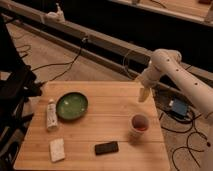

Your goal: Place the bottle in the ceramic bowl

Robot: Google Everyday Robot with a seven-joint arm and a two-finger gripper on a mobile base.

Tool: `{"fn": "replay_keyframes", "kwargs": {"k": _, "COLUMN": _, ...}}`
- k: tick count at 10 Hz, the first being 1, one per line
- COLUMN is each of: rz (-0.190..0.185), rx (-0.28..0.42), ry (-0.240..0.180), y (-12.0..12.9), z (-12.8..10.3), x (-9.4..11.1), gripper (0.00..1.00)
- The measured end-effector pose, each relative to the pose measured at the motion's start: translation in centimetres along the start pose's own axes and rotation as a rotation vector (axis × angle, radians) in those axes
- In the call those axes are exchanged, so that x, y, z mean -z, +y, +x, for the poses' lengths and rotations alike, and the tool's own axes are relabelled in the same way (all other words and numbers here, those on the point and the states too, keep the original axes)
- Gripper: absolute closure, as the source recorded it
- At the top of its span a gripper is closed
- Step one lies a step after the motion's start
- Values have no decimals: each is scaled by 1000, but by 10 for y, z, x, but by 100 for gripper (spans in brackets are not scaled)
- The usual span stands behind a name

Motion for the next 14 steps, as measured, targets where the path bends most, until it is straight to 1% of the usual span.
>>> {"fn": "replay_keyframes", "kwargs": {"k": 7, "rz": 1, "rx": 3, "ry": 2, "y": -1, "z": 1, "x": 0, "gripper": 20}}
{"fn": "replay_keyframes", "kwargs": {"k": 9, "rz": -16, "rx": 45, "ry": 20, "y": 1, "z": 0, "x": -3, "gripper": 20}}
{"fn": "replay_keyframes", "kwargs": {"k": 10, "rz": -26, "rx": 101, "ry": 36, "y": 0, "z": -10, "x": -8, "gripper": 20}}
{"fn": "replay_keyframes", "kwargs": {"k": 11, "rz": -37, "rx": 191, "ry": 49, "y": 1, "z": -30, "x": -16, "gripper": 20}}
{"fn": "replay_keyframes", "kwargs": {"k": 12, "rz": -42, "rx": 270, "ry": 51, "y": 2, "z": -52, "x": -22, "gripper": 20}}
{"fn": "replay_keyframes", "kwargs": {"k": 13, "rz": -41, "rx": 357, "ry": 41, "y": 4, "z": -81, "x": -27, "gripper": 20}}
{"fn": "replay_keyframes", "kwargs": {"k": 14, "rz": -34, "rx": 425, "ry": 23, "y": 7, "z": -109, "x": -30, "gripper": 20}}
